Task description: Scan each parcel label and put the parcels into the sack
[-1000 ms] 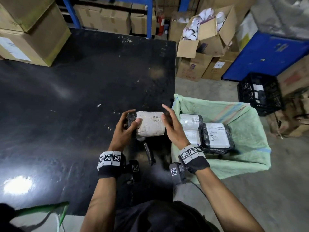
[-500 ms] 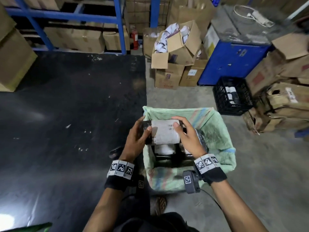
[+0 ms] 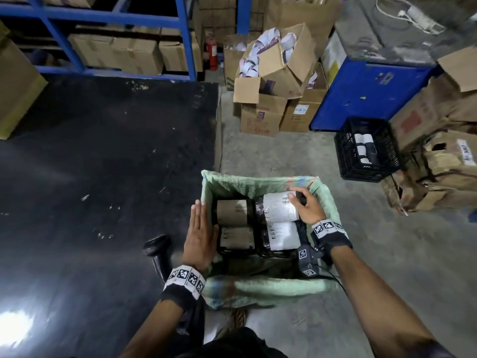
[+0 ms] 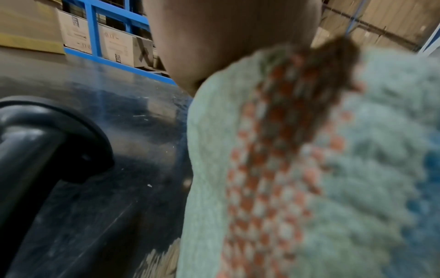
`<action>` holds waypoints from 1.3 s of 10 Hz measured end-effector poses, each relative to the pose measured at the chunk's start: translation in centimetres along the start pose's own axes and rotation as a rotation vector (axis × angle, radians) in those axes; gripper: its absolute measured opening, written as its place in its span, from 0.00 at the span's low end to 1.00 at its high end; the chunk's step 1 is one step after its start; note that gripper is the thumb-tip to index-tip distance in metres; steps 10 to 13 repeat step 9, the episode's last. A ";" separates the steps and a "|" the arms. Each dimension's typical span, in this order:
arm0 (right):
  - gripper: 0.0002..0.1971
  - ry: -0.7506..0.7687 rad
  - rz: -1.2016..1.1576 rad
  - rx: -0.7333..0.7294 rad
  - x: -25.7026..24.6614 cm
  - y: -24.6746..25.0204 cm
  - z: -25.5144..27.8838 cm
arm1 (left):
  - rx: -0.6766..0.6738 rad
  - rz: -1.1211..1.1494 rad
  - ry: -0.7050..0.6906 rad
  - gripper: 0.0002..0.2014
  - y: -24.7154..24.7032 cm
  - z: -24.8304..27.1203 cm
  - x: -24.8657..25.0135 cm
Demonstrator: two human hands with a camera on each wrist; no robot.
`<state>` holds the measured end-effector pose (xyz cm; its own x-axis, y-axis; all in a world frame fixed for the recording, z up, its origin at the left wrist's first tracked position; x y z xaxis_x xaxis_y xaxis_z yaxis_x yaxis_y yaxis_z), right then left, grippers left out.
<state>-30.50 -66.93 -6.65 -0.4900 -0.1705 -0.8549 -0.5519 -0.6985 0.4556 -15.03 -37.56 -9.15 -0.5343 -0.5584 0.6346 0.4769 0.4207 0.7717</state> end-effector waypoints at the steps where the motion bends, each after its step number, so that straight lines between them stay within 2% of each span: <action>1: 0.14 -0.047 -0.014 -0.004 2.9 -0.8 -1.9 | 0.025 -0.010 0.003 0.34 -0.2 0.1 -0.1; 3: 0.15 -0.094 0.081 0.022 6.5 -2.2 -2.9 | 0.040 -0.065 0.015 0.33 -0.5 0.0 -0.3; 5: 0.20 -0.150 0.173 0.015 6.7 -2.4 -3.4 | 0.042 -0.066 -0.002 0.34 -0.7 0.0 -0.7; 7: 0.25 -0.239 0.339 0.007 5.0 -2.8 -3.6 | 0.018 -0.002 0.025 0.37 -0.3 -0.1 -0.7; 8: 0.26 -0.266 0.434 -0.017 2.6 -2.4 -2.8 | -0.006 0.034 0.036 0.38 0.3 0.0 -0.6; 9: 0.26 -0.207 0.489 -0.053 -1.0 -2.4 -1.0 | -0.024 0.016 0.057 0.35 1.1 -0.6 -1.3; 13: 0.26 -0.207 0.489 -0.053 -1.0 -2.4 -1.0 | -0.024 0.016 0.057 0.35 1.1 -0.6 -1.3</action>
Point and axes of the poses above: each hand's wrist, its own z-axis away from the middle knuckle, its own y-axis out of the back of the hand, x = y × z, the point moved 4 cm from there along -z, towards the middle knuckle, and after that the axes turned 1 degree about -x, right-handed, at the moved point
